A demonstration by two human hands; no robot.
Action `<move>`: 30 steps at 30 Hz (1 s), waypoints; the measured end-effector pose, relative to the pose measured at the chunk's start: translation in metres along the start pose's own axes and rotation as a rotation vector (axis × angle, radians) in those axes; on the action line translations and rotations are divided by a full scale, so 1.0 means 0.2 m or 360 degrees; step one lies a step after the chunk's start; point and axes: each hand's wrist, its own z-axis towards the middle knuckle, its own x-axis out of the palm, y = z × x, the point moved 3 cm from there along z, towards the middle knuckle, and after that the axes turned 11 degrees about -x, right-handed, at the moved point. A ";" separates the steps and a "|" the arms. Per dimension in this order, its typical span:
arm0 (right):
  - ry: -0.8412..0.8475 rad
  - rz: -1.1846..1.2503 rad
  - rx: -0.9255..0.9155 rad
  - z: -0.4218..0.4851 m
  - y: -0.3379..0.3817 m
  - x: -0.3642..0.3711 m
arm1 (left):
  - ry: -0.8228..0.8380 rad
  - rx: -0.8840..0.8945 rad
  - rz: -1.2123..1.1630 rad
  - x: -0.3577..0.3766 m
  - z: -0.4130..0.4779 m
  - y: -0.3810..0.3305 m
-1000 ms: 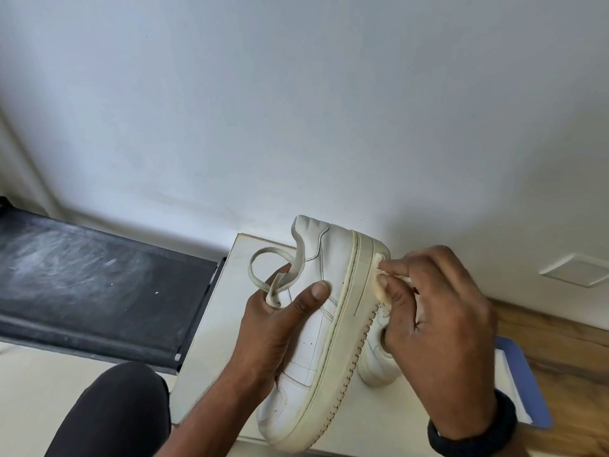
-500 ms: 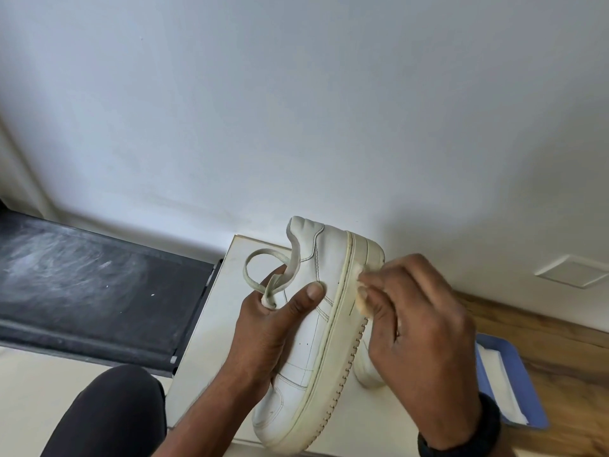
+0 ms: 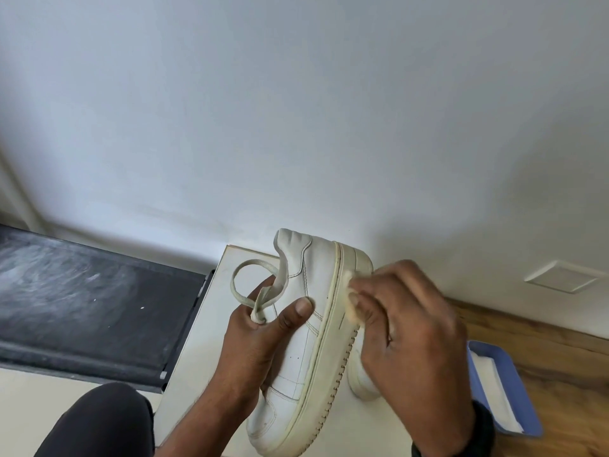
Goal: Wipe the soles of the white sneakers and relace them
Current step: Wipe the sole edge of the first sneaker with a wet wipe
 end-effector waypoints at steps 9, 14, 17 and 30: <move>-0.0074 0.0050 0.0001 0.02 0.05 -0.02 | 0.0096 0.0069 0.0050 -0.02 0.01 0.00; 0.0016 0.0091 -0.0067 -0.01 0.07 0.00 | 0.0101 0.0111 0.0063 -0.03 0.00 -0.01; -0.0061 0.0071 0.0010 0.02 0.01 -0.04 | 0.0064 0.0119 0.0108 -0.03 0.01 -0.02; -0.0058 0.0127 -0.0135 -0.04 0.11 -0.02 | 0.0118 0.0158 0.0087 -0.01 -0.02 -0.06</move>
